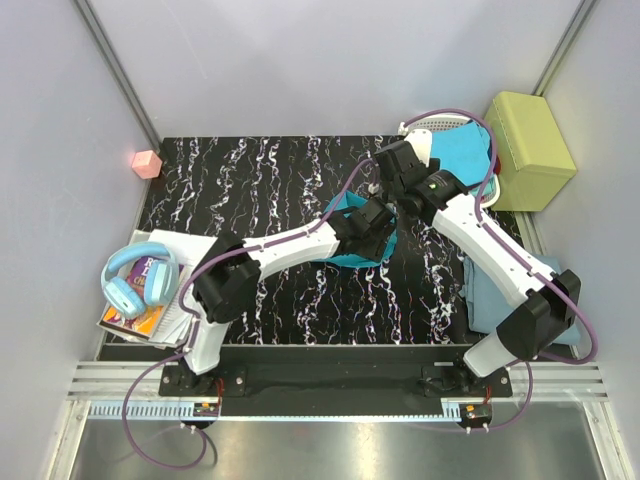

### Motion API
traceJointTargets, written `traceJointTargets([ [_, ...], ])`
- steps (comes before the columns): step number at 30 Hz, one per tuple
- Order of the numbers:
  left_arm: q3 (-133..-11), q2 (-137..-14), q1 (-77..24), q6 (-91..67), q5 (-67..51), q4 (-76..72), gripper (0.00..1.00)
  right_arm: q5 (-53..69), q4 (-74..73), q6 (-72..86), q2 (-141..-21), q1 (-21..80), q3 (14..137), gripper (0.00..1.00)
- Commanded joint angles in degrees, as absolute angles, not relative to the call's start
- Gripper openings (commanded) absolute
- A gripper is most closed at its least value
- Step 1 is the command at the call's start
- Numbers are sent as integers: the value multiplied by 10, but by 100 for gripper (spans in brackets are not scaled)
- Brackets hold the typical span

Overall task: Fold and stack the t-shirts
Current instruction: Flatten out the tshirt

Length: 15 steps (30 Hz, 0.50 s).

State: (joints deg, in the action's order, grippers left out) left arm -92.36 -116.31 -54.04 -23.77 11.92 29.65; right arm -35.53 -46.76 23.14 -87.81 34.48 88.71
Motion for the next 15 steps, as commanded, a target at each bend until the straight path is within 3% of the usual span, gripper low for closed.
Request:
traceJointTargets([
  [1, -917, -1230, -495, -242, 120, 365, 54, -289, -490, 226, -826, 367, 906, 76],
  [8, -911, -1251, -475, -252, 98, 389, 32, -283, -490, 232, -835, 366, 915, 76],
  [11, -904, -1244, -471, -246, 100, 390, 18, -280, -490, 236, -838, 366, 918, 76],
  [13, -905, -1241, -467, -243, 104, 395, 1, -277, -490, 237, -843, 366, 921, 76],
  [15, -905, -1231, -461, -248, 117, 403, 0, -274, -489, 239, -847, 366, 925, 76],
])
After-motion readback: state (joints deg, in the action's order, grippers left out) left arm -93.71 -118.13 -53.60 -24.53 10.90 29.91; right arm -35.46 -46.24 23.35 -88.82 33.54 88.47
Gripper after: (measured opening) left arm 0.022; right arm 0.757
